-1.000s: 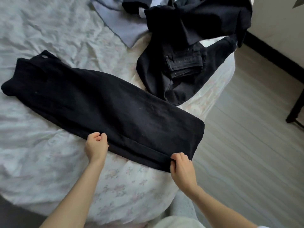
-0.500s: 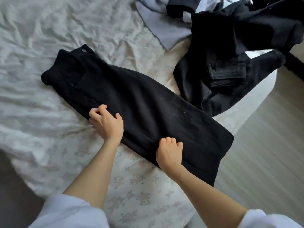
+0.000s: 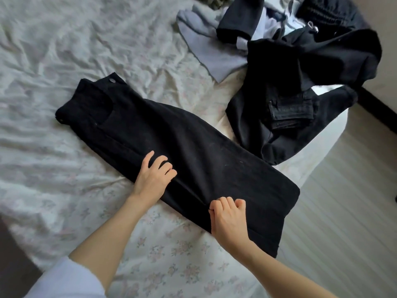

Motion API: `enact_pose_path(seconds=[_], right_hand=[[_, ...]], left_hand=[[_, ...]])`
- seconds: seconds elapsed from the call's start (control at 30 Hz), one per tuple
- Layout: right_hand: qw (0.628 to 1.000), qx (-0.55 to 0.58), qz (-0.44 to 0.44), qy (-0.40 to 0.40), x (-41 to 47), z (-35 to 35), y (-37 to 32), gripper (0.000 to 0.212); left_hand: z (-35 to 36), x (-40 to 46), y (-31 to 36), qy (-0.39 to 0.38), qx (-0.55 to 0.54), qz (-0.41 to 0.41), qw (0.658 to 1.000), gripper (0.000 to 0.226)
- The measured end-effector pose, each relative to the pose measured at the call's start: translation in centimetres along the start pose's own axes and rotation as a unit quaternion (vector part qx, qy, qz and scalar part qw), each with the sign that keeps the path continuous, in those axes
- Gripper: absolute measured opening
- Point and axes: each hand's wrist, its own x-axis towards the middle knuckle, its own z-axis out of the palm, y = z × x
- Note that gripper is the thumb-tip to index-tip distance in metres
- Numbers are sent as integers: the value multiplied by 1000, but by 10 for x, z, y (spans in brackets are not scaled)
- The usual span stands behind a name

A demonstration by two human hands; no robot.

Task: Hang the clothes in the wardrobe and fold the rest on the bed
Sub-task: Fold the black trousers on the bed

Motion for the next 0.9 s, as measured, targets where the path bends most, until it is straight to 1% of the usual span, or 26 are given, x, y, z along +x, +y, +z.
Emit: enact_pose_path(seconds=[0.07,0.17,0.27,0.37,0.43,0.47,0.5,0.57,0.6,0.67,0.73,0.77,0.83,0.9], right_hand=[[1000,1,1,13,-1,-2,0,23],[1000,-2,6,10,-4,-9,-1,22],[1000,9,-11,-3,-13,-16,2,23],[998,20,-40,-42,-24,-18,3,29],[993,12,-43,-107,-24,-16,-1,27],[988,0,-40,-147,-21,-14,-5,21],[983,-8,-36,-180,-18,-8,-7,15],[977,-5,-18,-211,-13,2,-11,15],[976,-6,-10,-217,-13,5,-12,15],[976,-21,3,-216,-20,6,-10,17],[980,-33,32,-194,-29,4,-4,20],[979,-45,51,-190,-33,2,0,21],[978,-65,74,-186,-39,1,7,20],[977,-73,94,-179,-43,2,13,18]], left_hand=[[-6,3,-3,32,-24,15,999,28],[-19,-6,-5,83,-64,15,994,22],[-30,-25,-3,112,-91,6,989,26],[-33,-44,0,102,-102,16,989,33],[-27,-54,0,47,-95,12,994,36],[-23,-58,0,12,-108,-11,994,35],[-20,-58,0,-19,-136,-55,989,32],[-17,-52,0,-54,-204,-169,963,19],[-18,-47,-1,-50,-226,-229,945,14],[-16,-32,-7,-28,-234,-343,909,10],[-13,-17,-17,-30,-233,-442,866,13],[-11,-10,-22,-36,-233,-475,848,19],[-6,-2,-28,-50,-231,-520,821,31],[-2,0,-28,-54,-230,-544,805,38]])
